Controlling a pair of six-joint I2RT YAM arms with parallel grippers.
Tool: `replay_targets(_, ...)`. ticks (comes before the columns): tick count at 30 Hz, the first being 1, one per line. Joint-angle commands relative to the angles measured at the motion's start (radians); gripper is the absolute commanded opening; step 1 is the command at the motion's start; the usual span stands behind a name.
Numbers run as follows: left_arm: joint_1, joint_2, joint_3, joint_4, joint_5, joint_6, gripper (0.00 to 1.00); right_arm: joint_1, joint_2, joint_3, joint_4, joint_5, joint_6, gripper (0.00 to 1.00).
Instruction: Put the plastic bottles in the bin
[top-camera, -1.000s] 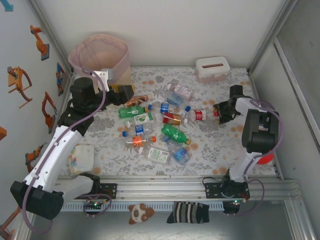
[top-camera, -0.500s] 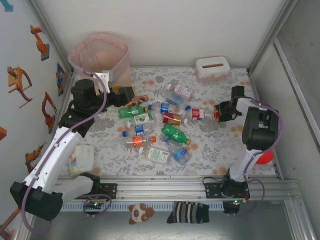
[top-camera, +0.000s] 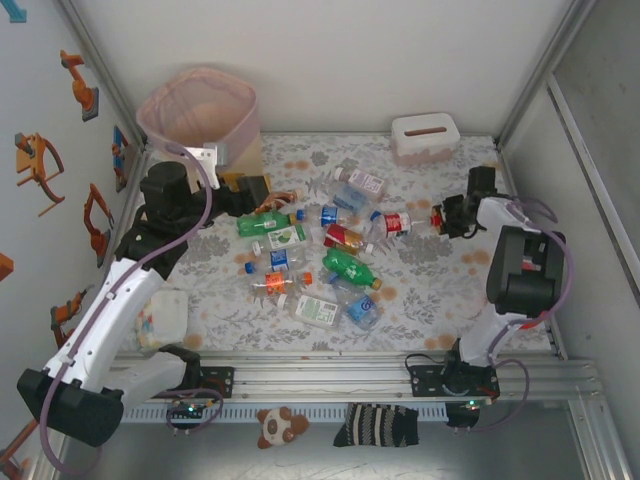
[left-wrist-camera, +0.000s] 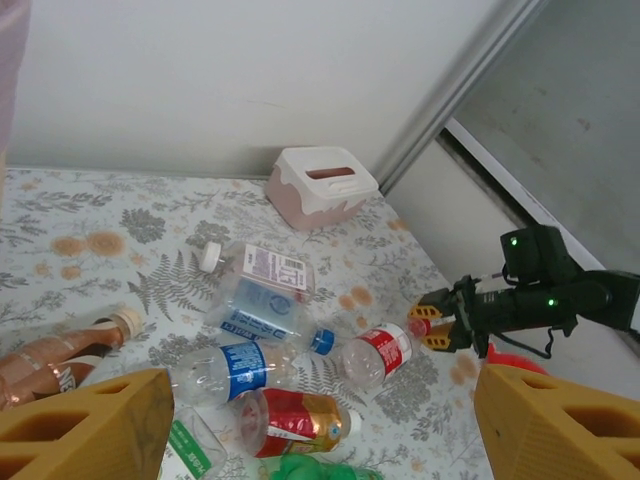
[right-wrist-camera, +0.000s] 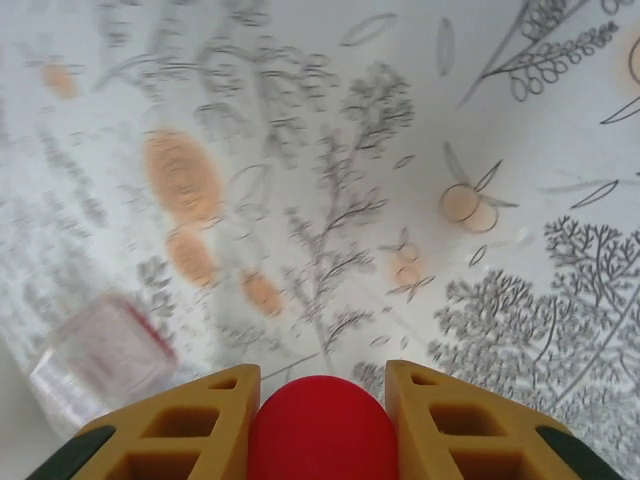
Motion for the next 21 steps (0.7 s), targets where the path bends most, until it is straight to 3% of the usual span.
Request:
replay_targets(1, -0.02, 0.013, -0.01, 0.067, 0.07, 0.04, 0.78, -0.008, -0.117, 0.004, -0.027, 0.049, -0.103, 0.21)
replay_targets(11, -0.111, 0.115, 0.036, 0.12, 0.213, 0.112, 0.79, 0.026, -0.374, -0.004, 0.117, -0.217, -0.522, 0.17)
replay_targets(21, -0.207, 0.229, 0.069, 0.183, 0.288, 0.157, 0.8, 0.194, -0.521, 0.05, 0.123, -0.35, -0.799, 0.14)
